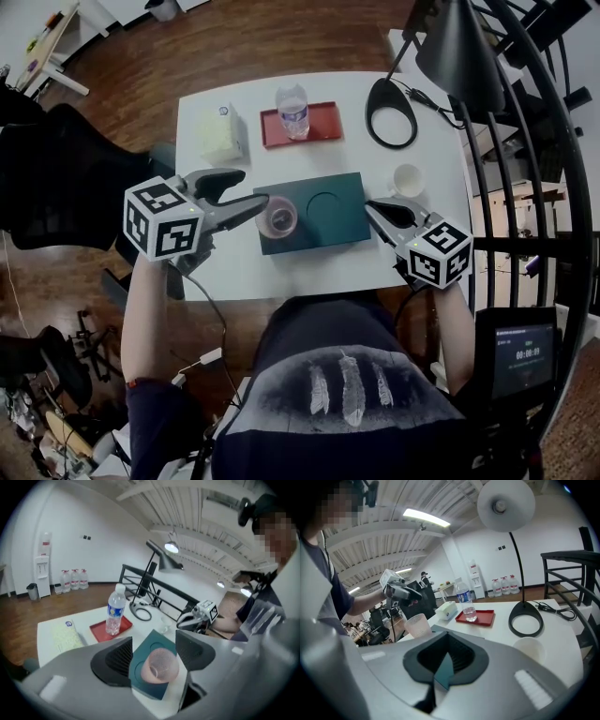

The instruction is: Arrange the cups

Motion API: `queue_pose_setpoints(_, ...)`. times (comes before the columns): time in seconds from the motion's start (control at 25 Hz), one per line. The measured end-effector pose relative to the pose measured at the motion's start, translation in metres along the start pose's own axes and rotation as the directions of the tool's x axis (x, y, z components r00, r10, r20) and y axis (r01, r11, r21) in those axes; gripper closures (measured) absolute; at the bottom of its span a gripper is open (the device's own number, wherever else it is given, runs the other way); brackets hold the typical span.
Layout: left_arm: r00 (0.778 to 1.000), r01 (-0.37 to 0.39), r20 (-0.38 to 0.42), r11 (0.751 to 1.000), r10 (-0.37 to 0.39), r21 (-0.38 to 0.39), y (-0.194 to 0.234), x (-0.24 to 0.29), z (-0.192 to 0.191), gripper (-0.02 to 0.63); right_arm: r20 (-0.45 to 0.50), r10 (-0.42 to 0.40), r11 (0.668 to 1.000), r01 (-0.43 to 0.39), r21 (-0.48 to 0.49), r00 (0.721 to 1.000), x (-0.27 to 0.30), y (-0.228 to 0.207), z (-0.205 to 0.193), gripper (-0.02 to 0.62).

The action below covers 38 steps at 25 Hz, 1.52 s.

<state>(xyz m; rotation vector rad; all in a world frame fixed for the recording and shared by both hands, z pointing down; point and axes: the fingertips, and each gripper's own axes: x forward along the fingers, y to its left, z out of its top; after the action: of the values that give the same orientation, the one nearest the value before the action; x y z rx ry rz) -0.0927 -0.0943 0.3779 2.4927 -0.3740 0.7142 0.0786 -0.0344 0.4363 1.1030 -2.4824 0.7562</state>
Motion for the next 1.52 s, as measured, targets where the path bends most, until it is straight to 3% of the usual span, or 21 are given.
queue_pose_setpoints(0.12, 0.973, 0.033, 0.227, 0.999, -0.033, 0.004, -0.012, -0.026, 0.045, 0.303, 0.013, -0.001, 1.000, 0.001, 0.011, 1.000, -0.002, -0.002, 0.002, 0.593)
queue_pose_setpoints(0.2, 0.945, 0.055, 0.322, 0.998, -0.067, 0.043, -0.027, -0.038, 0.062, 0.305, 0.032, 0.013, 1.000, -0.013, 0.016, 0.999, -0.001, 0.001, 0.008, 0.593)
queue_pose_setpoints(0.36, 0.914, 0.046, 0.396, 0.992, -0.088, 0.114, -0.054, -0.043, 0.067, 0.389, 0.090, 0.057, 0.998, -0.059, 0.017, 0.994, -0.006, 0.012, 0.028, 0.592)
queue_pose_setpoints(0.44, 0.896, 0.028, 0.437, 0.993, -0.077, 0.117, -0.066, -0.043, 0.066, 0.591, 0.108, 0.075, 0.997, -0.074, -0.010, 0.991, -0.011, 0.018, 0.038, 0.593)
queue_pose_setpoints(0.6, 0.858, 0.068, 0.505, 0.995, -0.094, 0.070, -0.089, -0.048, 0.062, 0.592, 0.105, 0.086, 0.994, -0.078, -0.080, 0.991, -0.018, 0.030, 0.047, 0.593)
queue_pose_setpoints(0.76, 0.852, 0.097, 0.512, 0.994, -0.108, 0.047, -0.095, -0.057, 0.049, 0.592, 0.123, 0.116, 0.992, -0.109, -0.066, 0.986, -0.015, 0.046, 0.053, 0.592)
queue_pose_setpoints(1.16, 0.863, 0.065, 0.497, 0.996, -0.090, 0.068, -0.093, -0.072, 0.028, 0.592, 0.173, 0.223, 0.973, -0.209, -0.094, 0.959, -0.002, 0.075, 0.064, 0.593)
queue_pose_setpoints(1.52, 0.873, 0.076, 0.476, 0.995, -0.101, 0.071, -0.090, -0.068, 0.018, 0.592, 0.153, 0.208, 0.973, -0.189, -0.132, 0.966, 0.001, 0.082, 0.067, 0.592)
